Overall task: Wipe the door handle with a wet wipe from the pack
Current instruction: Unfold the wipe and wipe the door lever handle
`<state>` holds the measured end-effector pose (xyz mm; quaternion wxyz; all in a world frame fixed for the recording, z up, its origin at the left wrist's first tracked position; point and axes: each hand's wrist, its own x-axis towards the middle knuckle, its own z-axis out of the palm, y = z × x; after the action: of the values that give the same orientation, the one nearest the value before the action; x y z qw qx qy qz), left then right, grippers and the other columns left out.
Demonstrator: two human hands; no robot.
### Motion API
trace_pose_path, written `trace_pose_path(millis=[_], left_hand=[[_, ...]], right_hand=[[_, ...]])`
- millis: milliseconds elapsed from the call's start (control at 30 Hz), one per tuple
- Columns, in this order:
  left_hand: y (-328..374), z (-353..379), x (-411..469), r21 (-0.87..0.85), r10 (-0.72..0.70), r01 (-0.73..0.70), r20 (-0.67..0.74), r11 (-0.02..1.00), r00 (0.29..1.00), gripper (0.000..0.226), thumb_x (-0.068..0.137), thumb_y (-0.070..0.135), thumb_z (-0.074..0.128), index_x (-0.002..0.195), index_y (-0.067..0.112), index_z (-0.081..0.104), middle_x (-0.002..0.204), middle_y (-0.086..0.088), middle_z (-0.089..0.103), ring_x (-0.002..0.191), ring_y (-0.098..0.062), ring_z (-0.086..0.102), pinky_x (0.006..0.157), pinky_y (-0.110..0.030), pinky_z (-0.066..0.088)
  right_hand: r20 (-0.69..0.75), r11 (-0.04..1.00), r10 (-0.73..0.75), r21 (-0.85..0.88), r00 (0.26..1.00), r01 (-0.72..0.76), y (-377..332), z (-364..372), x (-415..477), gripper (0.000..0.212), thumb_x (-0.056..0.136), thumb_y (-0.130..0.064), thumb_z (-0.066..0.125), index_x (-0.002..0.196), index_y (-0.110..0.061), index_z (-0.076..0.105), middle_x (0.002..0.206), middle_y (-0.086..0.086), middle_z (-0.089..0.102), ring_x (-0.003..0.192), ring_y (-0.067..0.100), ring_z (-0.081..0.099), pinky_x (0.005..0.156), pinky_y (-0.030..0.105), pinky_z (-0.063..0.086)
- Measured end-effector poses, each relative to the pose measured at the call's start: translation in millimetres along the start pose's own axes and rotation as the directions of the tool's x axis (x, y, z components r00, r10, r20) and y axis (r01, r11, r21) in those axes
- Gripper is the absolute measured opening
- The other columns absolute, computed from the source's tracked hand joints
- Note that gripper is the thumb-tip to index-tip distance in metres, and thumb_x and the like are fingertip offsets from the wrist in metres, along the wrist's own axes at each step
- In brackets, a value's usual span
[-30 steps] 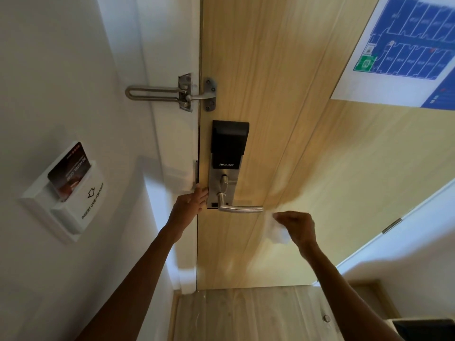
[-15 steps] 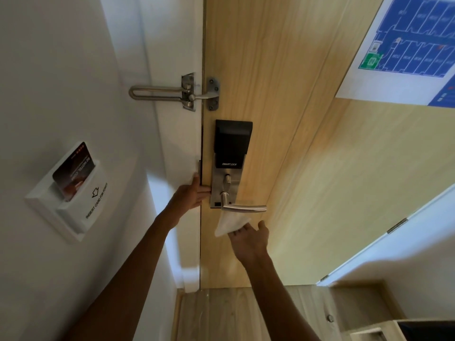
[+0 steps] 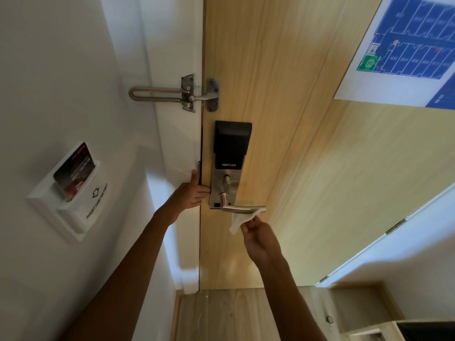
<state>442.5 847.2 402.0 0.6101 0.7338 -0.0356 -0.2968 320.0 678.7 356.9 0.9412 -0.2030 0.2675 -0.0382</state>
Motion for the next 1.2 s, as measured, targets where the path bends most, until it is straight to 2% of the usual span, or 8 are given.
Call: trace_pose_path(millis=[233, 367, 567, 700, 967, 1067, 1133, 1200], left_hand=[[-3.2, 0.6, -0.9, -0.028, 0.002, -0.002, -0.006, 1.0, 1.0, 0.077, 0.097, 0.058, 0.014, 0.134, 0.002, 0.052, 0.14, -0.017, 0.054, 0.133, -0.028, 0.049, 0.108, -0.036, 0.038], [-5.5, 1.6, -0.8, -0.018, 0.018, -0.018, -0.031, 1.0, 0.999, 0.075, 0.097, 0.057, 0.016, 0.132, 0.003, 0.054, 0.138, -0.017, 0.056, 0.13, -0.026, 0.051, 0.101, -0.032, 0.042], [-5.4, 3.7, -2.7, -0.03, 0.03, -0.031, -0.037, 0.999, 0.999, 0.072, 0.099, 0.053, 0.015, 0.134, 0.002, 0.052, 0.141, -0.017, 0.053, 0.132, -0.026, 0.049, 0.105, -0.034, 0.04], [-4.8, 4.0, -5.2, -0.051, 0.033, -0.034, -0.02, 0.998, 0.999, 0.071, 0.099, 0.051, 0.016, 0.136, 0.0, 0.049, 0.142, -0.016, 0.052, 0.134, -0.026, 0.047, 0.106, -0.034, 0.038], [-8.0, 3.2, -3.3, -0.024, 0.051, -0.051, -0.027, 0.998, 0.998, 0.072, 0.098, 0.055, 0.019, 0.133, 0.002, 0.053, 0.139, -0.016, 0.055, 0.13, -0.025, 0.052, 0.103, -0.033, 0.042], [-9.8, 2.2, -2.0, -0.01, 0.057, -0.058, -0.032, 0.998, 0.998, 0.072, 0.097, 0.056, 0.019, 0.131, 0.004, 0.055, 0.137, -0.015, 0.057, 0.128, -0.024, 0.054, 0.1, -0.03, 0.044], [-10.6, 1.8, -1.8, -0.009, 0.058, -0.059, -0.03, 0.998, 0.998, 0.072, 0.097, 0.057, 0.018, 0.131, 0.005, 0.055, 0.137, -0.015, 0.057, 0.128, -0.023, 0.054, 0.099, -0.03, 0.044], [-10.8, 1.4, -1.7, -0.019, 0.059, -0.059, -0.024, 0.998, 0.998, 0.072, 0.097, 0.056, 0.018, 0.132, 0.004, 0.054, 0.138, -0.015, 0.056, 0.129, -0.024, 0.053, 0.101, -0.031, 0.043]], right_hand=[[-0.038, 0.918, -0.209, -0.353, 0.977, 0.182, 24.3, -2.1, 17.9, 0.019, 0.09, -0.008, 0.063, 0.106, -0.017, 0.067, 0.112, 0.008, 0.07, 0.105, 0.021, 0.066, 0.088, 0.031, 0.054], [-0.061, 0.847, -0.278, -0.487, 0.959, 0.215, 38.6, 6.2, 21.2, 0.024, 0.083, -0.006, 0.071, 0.106, -0.015, 0.069, 0.106, 0.008, 0.073, 0.101, 0.021, 0.069, 0.085, 0.03, 0.056], [-0.068, 0.796, -0.392, -0.524, 0.918, 0.301, 42.2, 9.7, 22.8, 0.016, 0.079, -0.01, 0.076, 0.09, -0.019, 0.069, 0.096, 0.001, 0.073, 0.095, 0.018, 0.069, 0.076, 0.027, 0.059], [-0.163, 0.828, -0.42, -0.472, 0.893, 0.303, 14.9, -5.9, 22.4, 0.024, 0.08, -0.013, 0.075, 0.102, -0.011, 0.066, 0.101, 0.004, 0.07, 0.097, 0.02, 0.068, 0.069, 0.023, 0.059], [-0.313, 0.855, -0.448, -0.423, 0.837, 0.299, -50.1, -23.6, 25.6, 0.018, 0.084, -0.01, 0.074, 0.093, 0.004, 0.068, 0.095, 0.014, 0.07, 0.082, 0.026, 0.07, 0.059, 0.025, 0.061], [-0.191, 0.613, -0.67, -0.687, 0.718, 0.389, -58.2, -24.6, 27.2, 0.018, 0.086, -0.019, 0.072, 0.081, -0.002, 0.07, 0.081, 0.01, 0.071, 0.075, 0.023, 0.07, 0.065, 0.031, 0.059], [0.076, 0.203, -0.786, -0.906, 0.614, 0.372, -56.5, -22.1, 26.2, 0.024, 0.089, -0.026, 0.067, 0.069, -0.011, 0.068, 0.071, 0.007, 0.071, 0.065, 0.017, 0.065, 0.06, 0.026, 0.051], [0.377, -0.2, -0.701, -0.919, 0.605, 0.341, -48.6, -18.0, 23.0, 0.016, 0.091, -0.024, 0.064, 0.084, -0.014, 0.074, 0.082, 0.005, 0.076, 0.069, 0.012, 0.066, 0.06, 0.016, 0.044]])
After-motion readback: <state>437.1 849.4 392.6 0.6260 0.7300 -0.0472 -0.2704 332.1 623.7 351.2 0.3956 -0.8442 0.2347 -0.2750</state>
